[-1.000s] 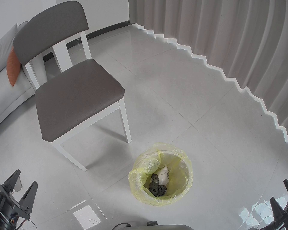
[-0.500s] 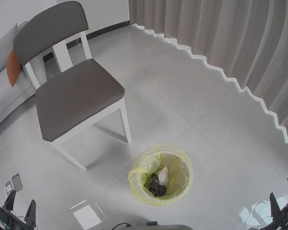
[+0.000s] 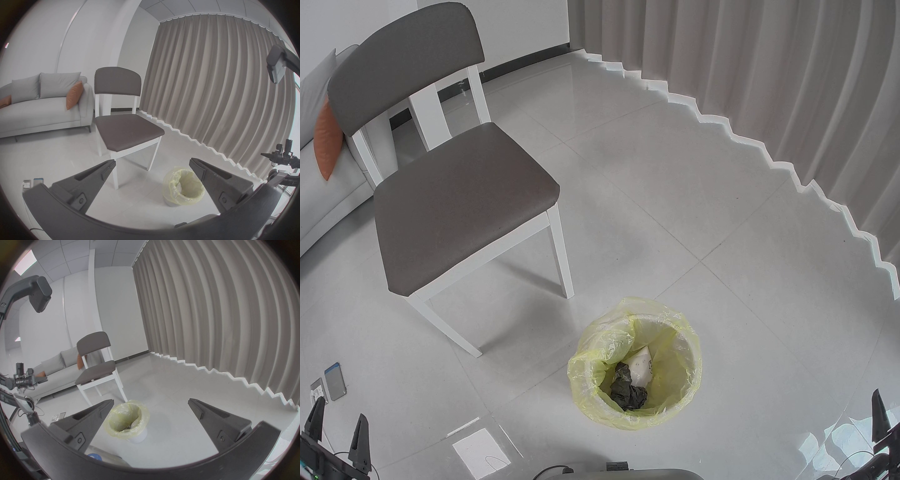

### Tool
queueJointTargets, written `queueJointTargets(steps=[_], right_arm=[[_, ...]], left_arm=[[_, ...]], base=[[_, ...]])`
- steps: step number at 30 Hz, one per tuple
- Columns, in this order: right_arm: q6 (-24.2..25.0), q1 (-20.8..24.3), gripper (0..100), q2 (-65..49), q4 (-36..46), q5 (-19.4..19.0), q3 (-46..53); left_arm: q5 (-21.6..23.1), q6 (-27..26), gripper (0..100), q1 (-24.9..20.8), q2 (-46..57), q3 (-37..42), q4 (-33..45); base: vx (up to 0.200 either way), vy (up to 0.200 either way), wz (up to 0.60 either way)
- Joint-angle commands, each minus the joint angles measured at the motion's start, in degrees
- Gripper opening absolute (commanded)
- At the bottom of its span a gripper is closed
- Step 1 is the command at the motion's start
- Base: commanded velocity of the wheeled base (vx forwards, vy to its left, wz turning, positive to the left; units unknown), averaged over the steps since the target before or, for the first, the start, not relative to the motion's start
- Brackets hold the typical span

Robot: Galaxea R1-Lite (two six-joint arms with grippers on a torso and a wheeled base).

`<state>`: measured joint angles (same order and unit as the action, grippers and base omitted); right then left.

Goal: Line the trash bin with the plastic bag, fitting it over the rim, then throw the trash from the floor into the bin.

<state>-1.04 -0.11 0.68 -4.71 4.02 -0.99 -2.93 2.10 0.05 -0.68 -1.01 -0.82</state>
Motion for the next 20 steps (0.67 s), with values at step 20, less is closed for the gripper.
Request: queueJointTargets(steps=[20], right_arm=[[3.5,-0.2,100,-0.7,3.7,-0.6,1.0]], left_arm=[[0.4,-0.5,100,0.0,0.6,1.0,0.9]], base=[[0.000,0.000,0.00]])
